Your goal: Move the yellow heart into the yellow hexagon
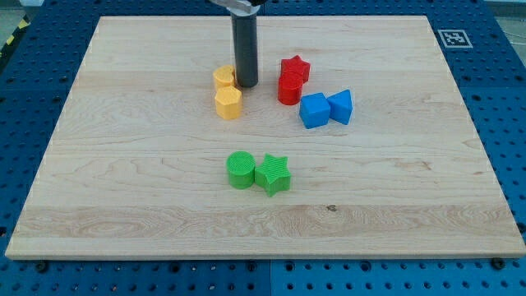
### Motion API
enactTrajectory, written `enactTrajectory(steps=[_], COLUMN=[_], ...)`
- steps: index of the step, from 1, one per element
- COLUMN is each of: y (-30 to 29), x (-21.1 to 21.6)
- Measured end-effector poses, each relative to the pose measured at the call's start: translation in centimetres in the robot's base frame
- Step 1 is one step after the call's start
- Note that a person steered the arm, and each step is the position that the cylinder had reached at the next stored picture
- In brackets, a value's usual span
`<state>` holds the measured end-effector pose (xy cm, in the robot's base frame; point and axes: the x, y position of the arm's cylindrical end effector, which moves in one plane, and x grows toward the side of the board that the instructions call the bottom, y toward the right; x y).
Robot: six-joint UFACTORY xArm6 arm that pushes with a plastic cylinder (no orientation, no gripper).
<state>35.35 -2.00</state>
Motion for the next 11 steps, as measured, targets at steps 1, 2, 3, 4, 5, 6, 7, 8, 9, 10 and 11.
enactTrajectory(steps=[1,2,3,4,5,6,7,8,9,10,11], y=[0.6,-0.9,-1.0,-1.4,-2.8,-5.7,-4.1,-2.8,-2.8,-2.8,-2.0], x=[-0.5,-0.5,-0.5,-0.5,-4.0,-4.5,-3.1,-2.2,-1.2,-1.2,-0.9])
